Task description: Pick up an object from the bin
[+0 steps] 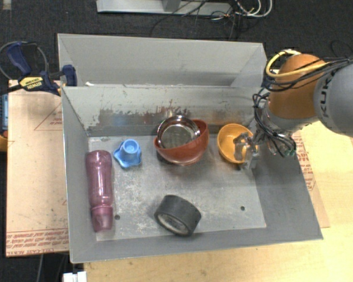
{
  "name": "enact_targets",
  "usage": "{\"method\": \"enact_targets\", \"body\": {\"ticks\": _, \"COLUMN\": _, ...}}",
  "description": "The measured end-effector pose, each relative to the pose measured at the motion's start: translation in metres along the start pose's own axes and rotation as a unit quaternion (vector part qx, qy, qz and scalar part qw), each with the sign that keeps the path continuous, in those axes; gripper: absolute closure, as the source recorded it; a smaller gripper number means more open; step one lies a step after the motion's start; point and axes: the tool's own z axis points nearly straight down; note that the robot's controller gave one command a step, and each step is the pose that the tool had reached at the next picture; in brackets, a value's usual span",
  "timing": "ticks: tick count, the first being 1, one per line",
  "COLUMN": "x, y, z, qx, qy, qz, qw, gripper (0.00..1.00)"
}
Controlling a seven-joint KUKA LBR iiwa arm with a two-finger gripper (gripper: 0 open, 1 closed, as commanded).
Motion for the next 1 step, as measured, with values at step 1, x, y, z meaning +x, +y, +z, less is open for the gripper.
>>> {"method": "enact_targets", "body": {"ticks": 1, "x": 0.0000, "y": -0.0001, "z": 0.0000, "qx": 0.000, "qy": 0.0000, "qz": 0.000, "qw": 1.0000, "gripper": 1.00}}
